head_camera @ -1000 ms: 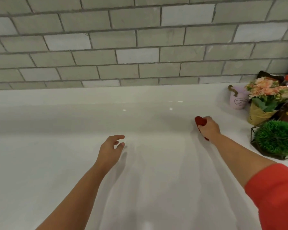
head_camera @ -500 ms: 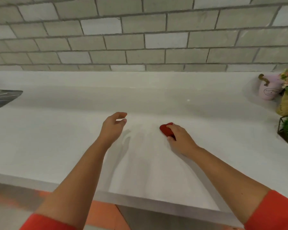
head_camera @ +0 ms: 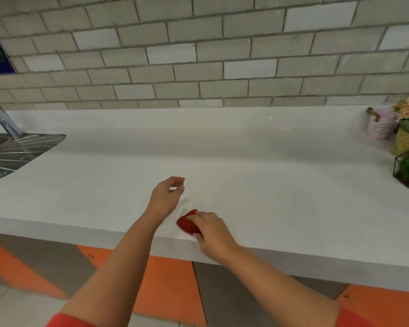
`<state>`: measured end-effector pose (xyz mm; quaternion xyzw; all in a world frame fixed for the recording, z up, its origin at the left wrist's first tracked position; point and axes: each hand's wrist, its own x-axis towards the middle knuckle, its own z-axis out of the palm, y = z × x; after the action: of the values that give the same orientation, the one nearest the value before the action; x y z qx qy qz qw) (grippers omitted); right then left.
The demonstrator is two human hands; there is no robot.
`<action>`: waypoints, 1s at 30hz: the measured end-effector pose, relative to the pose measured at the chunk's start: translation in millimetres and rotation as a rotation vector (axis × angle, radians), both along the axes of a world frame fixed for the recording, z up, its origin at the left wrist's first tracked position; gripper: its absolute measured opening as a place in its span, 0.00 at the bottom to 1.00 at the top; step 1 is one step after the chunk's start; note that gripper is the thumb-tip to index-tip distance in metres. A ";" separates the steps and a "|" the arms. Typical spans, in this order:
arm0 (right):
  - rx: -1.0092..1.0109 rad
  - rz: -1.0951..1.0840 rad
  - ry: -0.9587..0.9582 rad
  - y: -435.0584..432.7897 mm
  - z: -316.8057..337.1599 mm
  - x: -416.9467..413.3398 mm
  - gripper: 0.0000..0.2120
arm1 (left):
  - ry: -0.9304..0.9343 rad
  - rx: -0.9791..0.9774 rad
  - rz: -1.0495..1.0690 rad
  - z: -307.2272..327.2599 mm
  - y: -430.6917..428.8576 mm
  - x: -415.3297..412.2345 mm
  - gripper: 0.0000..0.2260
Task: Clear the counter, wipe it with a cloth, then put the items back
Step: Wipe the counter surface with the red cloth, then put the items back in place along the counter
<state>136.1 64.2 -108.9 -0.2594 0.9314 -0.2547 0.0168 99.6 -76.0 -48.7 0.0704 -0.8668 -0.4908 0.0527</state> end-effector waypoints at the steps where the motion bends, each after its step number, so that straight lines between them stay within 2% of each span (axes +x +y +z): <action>1: 0.010 0.028 -0.030 -3.1 3.1 5.7 0.21 | 0.004 -0.005 -0.007 0.6 -1.6 3.1 0.12; 4: -0.001 0.158 -0.222 -1.1 22.9 15.2 0.20 | 0.019 -0.023 -0.032 3.6 -4.6 10.1 0.12; 6: -0.058 0.164 -0.288 7.0 38.8 14.0 0.20 | 0.035 -0.026 -0.046 6.8 -4.9 13.2 0.12; 10: -0.128 -0.099 -0.135 23.2 48.6 -5.1 0.21 | 0.068 0.009 -0.075 13.8 0.9 16.8 0.13; 13: -0.066 -0.266 -0.087 27.2 35.1 -16.0 0.20 | 0.069 0.002 -0.116 15.2 10.3 18.0 0.13; 19: -0.056 -0.278 -0.113 30.0 19.3 -16.2 0.21 | 0.079 -0.033 -0.194 11.4 33.1 16.9 0.14; 25: -0.042 -0.266 -0.125 56.3 32.7 -10.4 0.26 | 0.123 -0.050 -0.243 16.8 67.5 9.9 0.13; 30: -0.127 -0.385 -0.082 112.2 51.3 -6.8 0.18 | 0.178 -0.037 -0.311 21.3 117.5 1.8 0.13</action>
<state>129.2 176.4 -57.6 -0.0664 0.9444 -0.3219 -0.0107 101.4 41.6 -27.5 -0.1092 -0.8680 -0.4814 0.0540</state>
